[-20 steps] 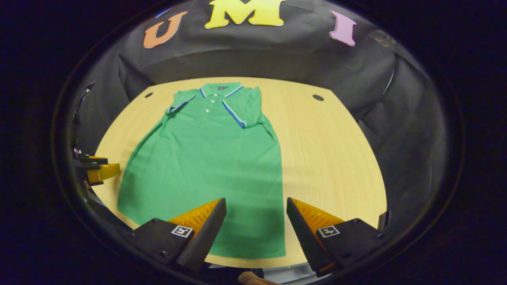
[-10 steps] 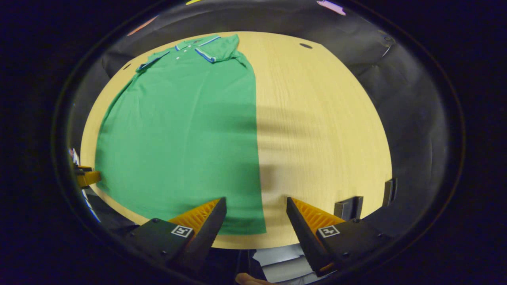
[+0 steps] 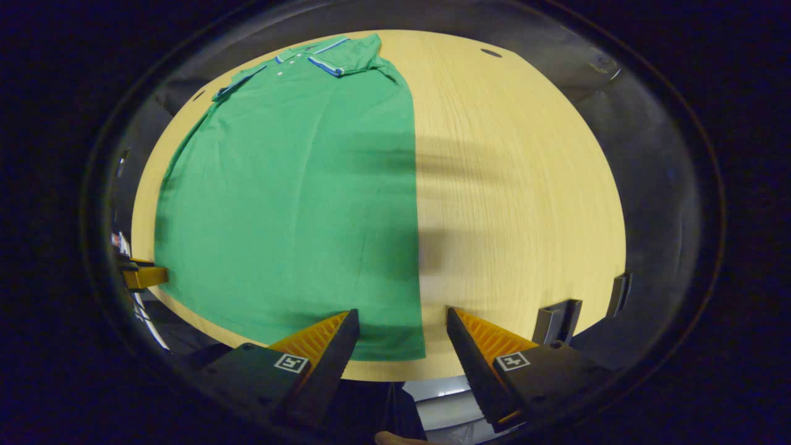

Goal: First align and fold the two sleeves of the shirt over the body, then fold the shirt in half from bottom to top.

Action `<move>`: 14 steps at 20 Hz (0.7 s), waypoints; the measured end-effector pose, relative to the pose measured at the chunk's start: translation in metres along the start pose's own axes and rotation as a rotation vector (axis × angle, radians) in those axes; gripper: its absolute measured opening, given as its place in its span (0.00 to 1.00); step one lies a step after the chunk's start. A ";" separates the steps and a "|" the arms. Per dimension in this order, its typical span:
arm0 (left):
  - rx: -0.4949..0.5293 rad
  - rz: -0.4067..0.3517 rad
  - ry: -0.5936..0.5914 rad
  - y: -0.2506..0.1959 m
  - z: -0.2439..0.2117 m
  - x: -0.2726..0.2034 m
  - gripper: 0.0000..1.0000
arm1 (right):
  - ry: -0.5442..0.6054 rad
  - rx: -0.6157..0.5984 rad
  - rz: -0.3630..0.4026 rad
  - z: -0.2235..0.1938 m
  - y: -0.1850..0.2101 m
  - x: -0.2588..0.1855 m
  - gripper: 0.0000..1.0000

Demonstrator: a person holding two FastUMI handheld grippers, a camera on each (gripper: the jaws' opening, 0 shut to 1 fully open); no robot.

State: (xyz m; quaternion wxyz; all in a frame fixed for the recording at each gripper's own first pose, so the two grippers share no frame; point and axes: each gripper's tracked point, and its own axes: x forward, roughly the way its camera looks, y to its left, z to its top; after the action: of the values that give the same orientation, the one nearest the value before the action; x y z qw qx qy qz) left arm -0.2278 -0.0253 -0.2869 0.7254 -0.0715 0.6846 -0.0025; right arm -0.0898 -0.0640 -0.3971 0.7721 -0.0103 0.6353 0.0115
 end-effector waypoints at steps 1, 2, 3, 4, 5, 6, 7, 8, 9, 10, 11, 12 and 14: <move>-0.006 0.000 0.001 0.000 0.001 0.000 0.97 | 0.019 0.011 0.010 -0.002 -0.001 -0.001 0.93; -0.015 0.002 -0.004 0.000 0.000 0.000 0.97 | 0.035 0.009 0.012 0.001 -0.001 0.000 0.86; -0.020 0.006 -0.005 0.000 0.001 0.000 0.97 | 0.045 -0.008 0.013 0.000 0.000 -0.001 0.87; -0.013 0.007 -0.006 -0.002 0.002 0.001 0.98 | 0.054 -0.021 0.011 0.001 0.001 -0.001 0.87; -0.009 0.008 -0.004 -0.003 0.001 0.003 1.00 | 0.060 -0.031 0.013 0.000 0.002 -0.001 0.92; -0.010 0.007 0.000 -0.001 0.001 0.000 0.98 | 0.069 -0.046 0.012 0.002 0.004 0.000 0.89; -0.016 0.004 0.006 -0.003 0.002 0.000 0.95 | 0.075 -0.046 0.013 0.003 0.006 0.000 0.72; -0.010 0.002 0.012 -0.004 0.001 0.000 0.93 | 0.077 -0.047 0.013 0.005 0.008 0.001 0.63; -0.009 0.002 0.018 -0.005 0.000 0.000 0.89 | 0.077 -0.042 0.014 0.005 0.008 0.000 0.52; -0.008 0.001 0.019 -0.005 0.001 0.001 0.86 | 0.082 -0.040 0.012 0.005 0.009 0.001 0.42; -0.003 -0.001 0.016 -0.006 0.003 0.000 0.80 | 0.084 -0.051 0.014 0.006 0.009 0.001 0.32; 0.006 -0.003 0.014 -0.009 0.003 0.001 0.73 | 0.085 -0.060 0.019 0.006 0.009 0.000 0.22; 0.020 -0.009 0.009 -0.012 0.002 0.001 0.55 | 0.072 -0.002 0.025 0.009 0.008 0.001 0.01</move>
State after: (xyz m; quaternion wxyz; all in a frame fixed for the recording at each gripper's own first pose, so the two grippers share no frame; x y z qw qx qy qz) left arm -0.2246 -0.0375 -0.2860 0.7229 -0.0675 0.6875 -0.0131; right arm -0.0809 -0.0556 -0.3965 0.7486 -0.0033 0.6627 0.0214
